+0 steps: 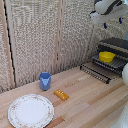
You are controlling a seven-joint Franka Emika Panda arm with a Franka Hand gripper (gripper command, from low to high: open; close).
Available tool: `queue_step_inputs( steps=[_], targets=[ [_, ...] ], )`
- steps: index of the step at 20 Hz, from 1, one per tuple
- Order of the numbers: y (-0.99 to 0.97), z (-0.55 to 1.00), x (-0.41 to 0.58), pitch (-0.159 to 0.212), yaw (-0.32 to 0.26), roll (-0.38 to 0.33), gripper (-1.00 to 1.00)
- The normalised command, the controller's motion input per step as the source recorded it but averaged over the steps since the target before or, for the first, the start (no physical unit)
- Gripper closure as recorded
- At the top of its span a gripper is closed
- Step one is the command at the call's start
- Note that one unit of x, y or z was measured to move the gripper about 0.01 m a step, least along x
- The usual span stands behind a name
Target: Please reach out your grabber to the yellow dish. Tenderly grip the yellow dish using your grabber. Set the yellow dish on the baking sheet. Posit your grabber on the rim of the baking sheet carrying the yellow dish. Mindfully slide the baking sheet with the yellow dish into the oven. Let go of your grabber's hold on the baking sheet's edge when it is entirely in the oven.
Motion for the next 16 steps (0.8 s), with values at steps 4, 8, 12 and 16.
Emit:
queue_step_inputs(
  steps=[4, 8, 12, 16],
  targets=[
    [0.07, -0.17, -0.024, 0.164, 0.157, -0.355, -1.00],
    [0.06, -0.15, -0.057, 0.171, 0.163, -0.348, -1.00],
    [0.12, -0.11, -0.041, 0.190, 0.142, -0.340, -1.00],
    [0.16, -0.13, -0.018, 0.197, 0.138, -0.322, -1.00]
  ],
)
